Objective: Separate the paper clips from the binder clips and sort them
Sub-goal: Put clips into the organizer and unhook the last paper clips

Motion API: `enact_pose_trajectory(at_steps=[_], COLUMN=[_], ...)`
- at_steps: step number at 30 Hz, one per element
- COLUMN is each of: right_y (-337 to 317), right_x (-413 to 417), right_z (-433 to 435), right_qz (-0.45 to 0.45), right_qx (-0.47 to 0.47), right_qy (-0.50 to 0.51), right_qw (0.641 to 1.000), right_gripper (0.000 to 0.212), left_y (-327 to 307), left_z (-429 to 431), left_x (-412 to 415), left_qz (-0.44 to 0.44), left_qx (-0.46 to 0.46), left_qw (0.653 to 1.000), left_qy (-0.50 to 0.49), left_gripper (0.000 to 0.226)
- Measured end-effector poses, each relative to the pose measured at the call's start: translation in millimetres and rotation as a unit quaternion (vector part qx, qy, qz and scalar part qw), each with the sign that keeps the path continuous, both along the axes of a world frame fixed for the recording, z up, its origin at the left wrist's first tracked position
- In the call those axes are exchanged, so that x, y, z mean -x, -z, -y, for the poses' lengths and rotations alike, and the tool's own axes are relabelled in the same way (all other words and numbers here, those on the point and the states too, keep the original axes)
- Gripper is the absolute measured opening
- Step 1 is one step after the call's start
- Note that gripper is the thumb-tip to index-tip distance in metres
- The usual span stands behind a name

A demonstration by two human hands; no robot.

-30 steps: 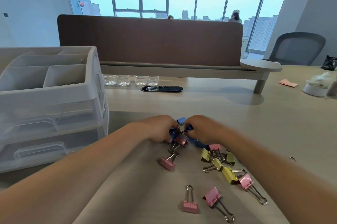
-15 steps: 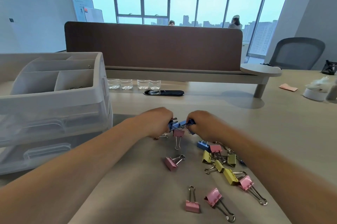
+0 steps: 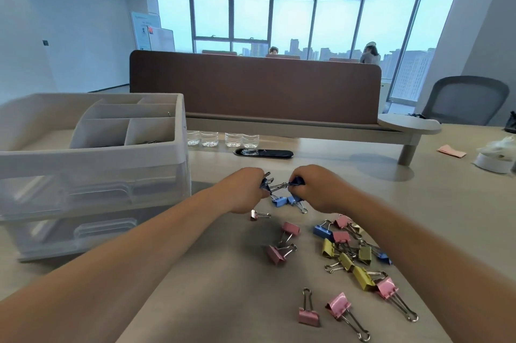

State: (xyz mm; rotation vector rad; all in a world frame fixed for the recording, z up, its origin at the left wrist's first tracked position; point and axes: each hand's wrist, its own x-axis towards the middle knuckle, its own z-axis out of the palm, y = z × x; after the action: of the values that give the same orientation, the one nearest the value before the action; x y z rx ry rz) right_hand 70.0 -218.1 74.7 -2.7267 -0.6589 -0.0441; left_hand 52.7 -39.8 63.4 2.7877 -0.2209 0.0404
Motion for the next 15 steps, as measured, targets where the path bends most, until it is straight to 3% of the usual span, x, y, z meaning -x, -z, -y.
enact_pose_trajectory(at_steps=[5, 15], right_y=[-33.1, -125.9], right_x=[28.4, 83.1], right_z=[-14.0, -94.5], right_qz=[0.007, 0.061], right_qx=[0.012, -0.021], right_qy=[-0.029, -0.097], right_qw=[0.999, 0.993], right_gripper=[0.017, 0.024], left_y=[-26.7, -116.9], left_z=[-12.7, -88.0], left_x=[30.9, 112.5], left_qz=[0.009, 0.132], left_qx=[0.031, 0.038], left_qw=[0.999, 0.988], left_qy=[-0.011, -0.069], left_gripper=[0.024, 0.026])
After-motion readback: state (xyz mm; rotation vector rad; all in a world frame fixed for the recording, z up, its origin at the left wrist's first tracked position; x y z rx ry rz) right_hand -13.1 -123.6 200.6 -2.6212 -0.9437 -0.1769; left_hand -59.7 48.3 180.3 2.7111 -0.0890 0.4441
